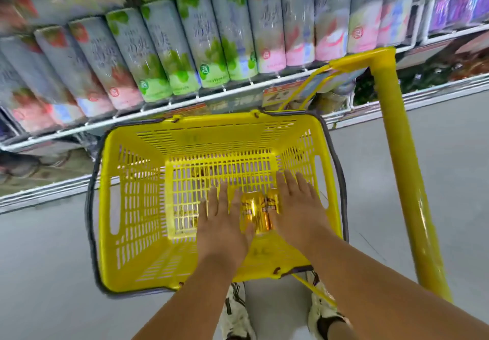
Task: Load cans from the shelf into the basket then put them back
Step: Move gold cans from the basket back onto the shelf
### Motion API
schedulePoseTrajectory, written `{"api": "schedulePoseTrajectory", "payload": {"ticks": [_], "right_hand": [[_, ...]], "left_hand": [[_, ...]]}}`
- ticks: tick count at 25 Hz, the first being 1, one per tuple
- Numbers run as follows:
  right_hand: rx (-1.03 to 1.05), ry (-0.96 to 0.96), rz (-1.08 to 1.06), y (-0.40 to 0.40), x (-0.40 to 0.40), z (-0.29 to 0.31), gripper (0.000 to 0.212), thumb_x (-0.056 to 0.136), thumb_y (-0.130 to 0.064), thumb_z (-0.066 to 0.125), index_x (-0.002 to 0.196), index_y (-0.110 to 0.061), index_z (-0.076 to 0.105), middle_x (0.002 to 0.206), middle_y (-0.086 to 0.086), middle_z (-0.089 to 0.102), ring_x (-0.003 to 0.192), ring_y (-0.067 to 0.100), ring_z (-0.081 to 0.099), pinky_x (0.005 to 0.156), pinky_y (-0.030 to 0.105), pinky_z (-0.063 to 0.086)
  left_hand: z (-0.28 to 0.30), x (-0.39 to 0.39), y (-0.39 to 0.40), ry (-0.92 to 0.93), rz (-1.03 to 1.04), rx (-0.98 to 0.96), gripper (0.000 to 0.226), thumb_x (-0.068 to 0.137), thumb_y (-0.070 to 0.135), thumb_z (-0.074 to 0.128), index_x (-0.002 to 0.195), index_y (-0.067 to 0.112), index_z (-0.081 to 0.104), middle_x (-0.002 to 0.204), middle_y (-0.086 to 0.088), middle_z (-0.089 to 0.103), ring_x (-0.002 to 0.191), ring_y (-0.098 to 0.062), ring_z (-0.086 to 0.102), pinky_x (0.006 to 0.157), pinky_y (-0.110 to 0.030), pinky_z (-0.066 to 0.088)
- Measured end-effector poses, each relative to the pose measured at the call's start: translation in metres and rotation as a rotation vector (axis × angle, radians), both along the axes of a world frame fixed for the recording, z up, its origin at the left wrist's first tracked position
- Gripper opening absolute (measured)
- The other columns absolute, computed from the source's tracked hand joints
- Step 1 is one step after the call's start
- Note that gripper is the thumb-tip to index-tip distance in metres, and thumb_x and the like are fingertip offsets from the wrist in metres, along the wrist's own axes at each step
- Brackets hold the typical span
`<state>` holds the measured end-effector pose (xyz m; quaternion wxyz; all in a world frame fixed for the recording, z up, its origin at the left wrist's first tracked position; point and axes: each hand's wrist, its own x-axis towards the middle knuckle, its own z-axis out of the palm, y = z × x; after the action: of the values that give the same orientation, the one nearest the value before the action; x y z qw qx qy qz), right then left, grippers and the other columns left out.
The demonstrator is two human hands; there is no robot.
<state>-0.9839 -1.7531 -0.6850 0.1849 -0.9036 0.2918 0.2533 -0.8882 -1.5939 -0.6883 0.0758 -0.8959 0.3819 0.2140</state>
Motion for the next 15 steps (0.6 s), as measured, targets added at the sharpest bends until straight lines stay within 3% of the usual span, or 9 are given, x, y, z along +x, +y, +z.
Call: {"api": "schedulePoseTrajectory", "payload": {"ticks": [7,10,13,15], "right_hand": [[0.1,0.032,-0.068,0.0,0.012,-0.03,0.084,0.101,-0.048,0.042,0.16,-0.016,-0.009,0.168,0.007,-0.007,0.155,0.028,0.0,0.122,0.043,0.017],[0.103,0.033,-0.111,-0.001,0.02,-0.042,0.083,0.1,-0.046,0.045,0.16,-0.01,-0.001,0.166,0.01,0.007,0.15,0.029,0.019,0.116,0.041,0.032],[0.131,0.071,-0.306,-0.002,0.023,-0.06,0.069,0.099,-0.037,0.052,0.153,-0.005,0.025,0.147,0.014,0.036,0.131,0.031,0.048,0.095,0.039,0.048],[0.198,0.08,-0.474,-0.001,0.025,-0.075,0.045,0.094,-0.033,0.057,0.134,-0.013,0.053,0.13,0.011,0.053,0.112,0.03,0.061,0.08,0.034,0.051]], "left_hand": [[-0.03,0.01,-0.008,0.091,0.069,0.036,0.086,0.095,0.07,0.03,0.159,0.028,-0.01,0.165,-0.007,-0.021,0.152,-0.028,-0.02,0.124,-0.049,0.002],[-0.044,0.012,-0.015,0.12,0.085,0.016,0.093,0.09,0.072,0.039,0.159,0.028,-0.005,0.166,-0.007,-0.017,0.153,-0.028,-0.018,0.125,-0.048,0.002],[-0.058,0.011,-0.024,0.176,0.124,0.03,0.097,0.086,0.073,0.048,0.16,0.029,0.002,0.168,-0.006,-0.006,0.154,-0.027,-0.009,0.125,-0.046,0.008],[-0.072,0.007,-0.026,0.26,0.242,0.049,0.1,0.081,0.073,0.057,0.159,0.029,0.013,0.164,-0.004,0.019,0.152,-0.028,0.011,0.121,-0.044,0.024]]}}
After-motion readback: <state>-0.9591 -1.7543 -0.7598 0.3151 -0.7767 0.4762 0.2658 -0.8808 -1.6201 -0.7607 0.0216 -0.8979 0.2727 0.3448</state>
